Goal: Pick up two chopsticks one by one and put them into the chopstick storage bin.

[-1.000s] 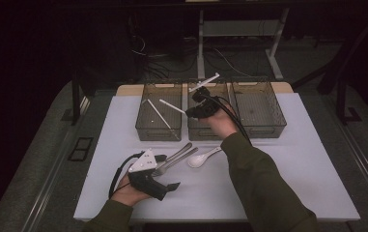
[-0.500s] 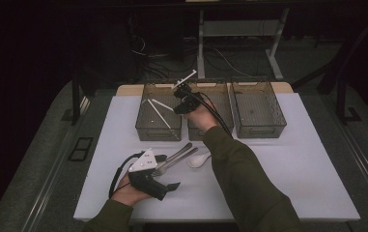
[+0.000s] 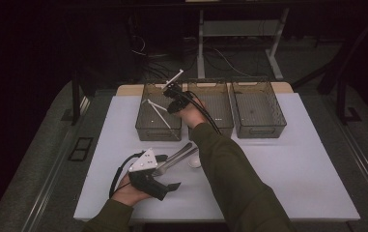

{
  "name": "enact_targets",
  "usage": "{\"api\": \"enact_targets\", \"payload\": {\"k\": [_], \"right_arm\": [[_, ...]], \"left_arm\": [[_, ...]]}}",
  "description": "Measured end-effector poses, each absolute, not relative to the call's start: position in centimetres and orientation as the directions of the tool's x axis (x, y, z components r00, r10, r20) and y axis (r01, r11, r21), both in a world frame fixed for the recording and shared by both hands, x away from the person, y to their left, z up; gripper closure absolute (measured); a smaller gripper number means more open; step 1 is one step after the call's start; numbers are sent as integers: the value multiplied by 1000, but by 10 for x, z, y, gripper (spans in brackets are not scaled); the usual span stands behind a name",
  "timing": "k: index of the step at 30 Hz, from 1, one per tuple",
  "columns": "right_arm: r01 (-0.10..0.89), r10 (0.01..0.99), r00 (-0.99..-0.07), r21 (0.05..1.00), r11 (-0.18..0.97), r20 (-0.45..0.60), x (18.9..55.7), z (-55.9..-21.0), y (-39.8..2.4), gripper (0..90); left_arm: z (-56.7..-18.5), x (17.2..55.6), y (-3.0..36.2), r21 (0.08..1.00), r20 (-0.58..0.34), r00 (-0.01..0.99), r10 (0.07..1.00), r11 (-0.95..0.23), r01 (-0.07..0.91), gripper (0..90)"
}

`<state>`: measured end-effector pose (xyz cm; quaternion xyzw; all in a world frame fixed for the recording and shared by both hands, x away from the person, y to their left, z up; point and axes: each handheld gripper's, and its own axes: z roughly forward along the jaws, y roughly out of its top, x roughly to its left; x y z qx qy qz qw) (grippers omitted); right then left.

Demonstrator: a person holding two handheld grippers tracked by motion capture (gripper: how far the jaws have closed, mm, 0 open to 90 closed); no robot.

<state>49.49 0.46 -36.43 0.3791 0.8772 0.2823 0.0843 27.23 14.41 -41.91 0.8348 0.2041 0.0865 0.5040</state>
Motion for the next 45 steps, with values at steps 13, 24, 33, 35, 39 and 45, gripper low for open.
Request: {"api": "enact_targets", "payload": {"k": [13,24,33,35,39,45], "right_arm": [[629,721,-689,552,547,71,507,-379,18,845],[613,698,-710,569,548,94,503,-371,13,647],[602,635,-746,612,513,201,488,-355,-4,619],[590,622,-757,620,518,200,481,-352,-10,674],[562,595,-779,639,525,197,465,-345,-24,788],[524,551,-814,640,562,182,443,-344,-41,894]], "left_arm": [[-417,272,144,881,-60,906,419,-404,245,0],[-417,272,144,882,-63,906,418,-402,247,0],[-417,272,144,881,-59,908,415,-405,242,0],[-417,272,144,882,-59,907,416,-405,243,0],[-417,272,145,882,-53,906,419,-406,239,0],[-417,272,144,881,-53,905,422,-408,241,0]]}}
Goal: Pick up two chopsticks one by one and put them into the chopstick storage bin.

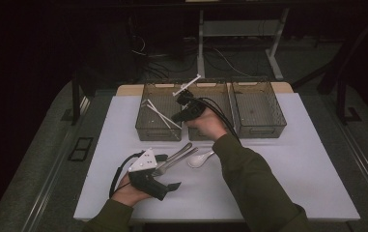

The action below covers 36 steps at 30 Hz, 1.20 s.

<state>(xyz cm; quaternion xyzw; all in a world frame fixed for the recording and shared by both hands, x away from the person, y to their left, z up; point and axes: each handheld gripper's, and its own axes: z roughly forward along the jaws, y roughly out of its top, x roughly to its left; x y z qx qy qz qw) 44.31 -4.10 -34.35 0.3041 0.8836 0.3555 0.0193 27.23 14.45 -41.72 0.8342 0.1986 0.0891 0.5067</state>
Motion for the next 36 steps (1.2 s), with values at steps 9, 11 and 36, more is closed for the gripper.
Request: {"api": "enact_targets", "payload": {"k": [9,11,36], "right_arm": [[502,535,-830,630,593,158,427,-350,-57,898],[505,537,-829,626,594,158,427,-353,-59,898],[542,573,-800,625,562,179,437,-365,-53,899]], "left_arm": [[-418,272,144,880,-55,904,423,-408,244,0],[-418,272,144,879,-55,905,423,-410,245,0],[-417,271,145,880,-58,903,425,-406,248,0]]}}
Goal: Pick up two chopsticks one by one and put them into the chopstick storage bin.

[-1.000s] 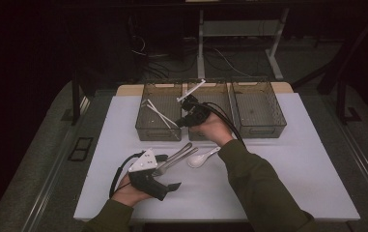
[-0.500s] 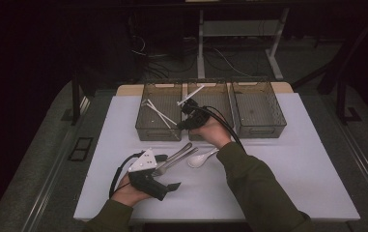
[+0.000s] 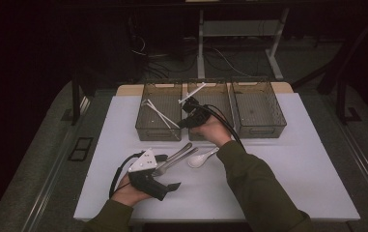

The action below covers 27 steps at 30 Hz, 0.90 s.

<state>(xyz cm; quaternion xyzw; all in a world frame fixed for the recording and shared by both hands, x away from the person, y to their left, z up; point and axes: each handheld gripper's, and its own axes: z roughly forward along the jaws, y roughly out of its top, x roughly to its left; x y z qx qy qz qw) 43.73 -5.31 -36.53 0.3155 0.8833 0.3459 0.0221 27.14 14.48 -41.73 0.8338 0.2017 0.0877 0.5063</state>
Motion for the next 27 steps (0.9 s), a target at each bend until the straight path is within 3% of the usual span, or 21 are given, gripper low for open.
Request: {"api": "enact_targets", "payload": {"k": [27], "right_arm": [[546,581,-794,628,555,176,440,-367,-49,899]], "left_arm": [[-417,272,146,880,-55,903,427,-406,245,0]]}}
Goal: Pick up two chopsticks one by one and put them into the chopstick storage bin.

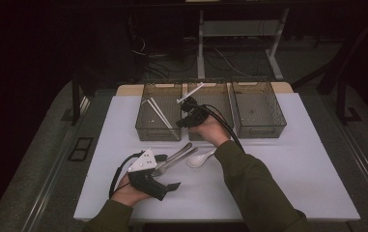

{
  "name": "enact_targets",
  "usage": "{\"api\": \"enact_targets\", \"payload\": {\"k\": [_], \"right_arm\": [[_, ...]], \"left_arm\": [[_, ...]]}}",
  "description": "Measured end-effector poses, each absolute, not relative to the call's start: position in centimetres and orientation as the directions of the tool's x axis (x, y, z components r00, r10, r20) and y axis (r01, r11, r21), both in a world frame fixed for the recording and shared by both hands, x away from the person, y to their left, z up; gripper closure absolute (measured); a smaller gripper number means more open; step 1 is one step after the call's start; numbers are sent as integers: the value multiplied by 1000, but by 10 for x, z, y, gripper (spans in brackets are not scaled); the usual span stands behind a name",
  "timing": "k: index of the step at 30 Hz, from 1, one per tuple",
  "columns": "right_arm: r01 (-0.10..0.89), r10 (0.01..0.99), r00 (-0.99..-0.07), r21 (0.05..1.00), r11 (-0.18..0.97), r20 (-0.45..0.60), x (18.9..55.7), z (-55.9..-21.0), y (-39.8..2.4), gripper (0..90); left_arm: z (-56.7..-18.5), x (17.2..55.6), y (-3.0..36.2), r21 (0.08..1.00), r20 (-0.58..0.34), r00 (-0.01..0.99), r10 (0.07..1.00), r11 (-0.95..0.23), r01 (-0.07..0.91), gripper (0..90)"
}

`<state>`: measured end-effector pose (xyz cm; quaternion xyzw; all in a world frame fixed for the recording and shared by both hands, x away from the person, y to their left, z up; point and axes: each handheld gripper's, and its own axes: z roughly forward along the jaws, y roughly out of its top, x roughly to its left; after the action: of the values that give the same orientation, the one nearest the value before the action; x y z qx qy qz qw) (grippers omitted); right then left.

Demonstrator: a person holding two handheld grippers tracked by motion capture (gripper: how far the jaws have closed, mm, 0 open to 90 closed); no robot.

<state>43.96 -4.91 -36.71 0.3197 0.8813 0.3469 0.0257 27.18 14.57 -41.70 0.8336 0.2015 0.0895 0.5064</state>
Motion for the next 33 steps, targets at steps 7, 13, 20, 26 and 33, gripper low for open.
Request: {"api": "enact_targets", "payload": {"k": [7,13,20,26,33], "right_arm": [[529,562,-805,661,533,191,431,-356,-62,856],[520,530,-817,690,504,228,421,-355,-84,691],[517,514,-819,716,469,254,409,-355,-109,554],[499,505,-825,747,440,254,394,-356,-132,481],[481,528,-818,773,413,227,369,-367,-162,398]], "left_arm": [[-418,272,145,879,-57,903,425,-408,247,0],[-418,272,146,878,-56,901,429,-408,249,0],[-418,273,147,874,-52,900,433,-416,251,0],[-419,273,146,874,-54,896,440,-414,255,0],[-419,274,148,872,-59,888,455,-410,268,0]]}}
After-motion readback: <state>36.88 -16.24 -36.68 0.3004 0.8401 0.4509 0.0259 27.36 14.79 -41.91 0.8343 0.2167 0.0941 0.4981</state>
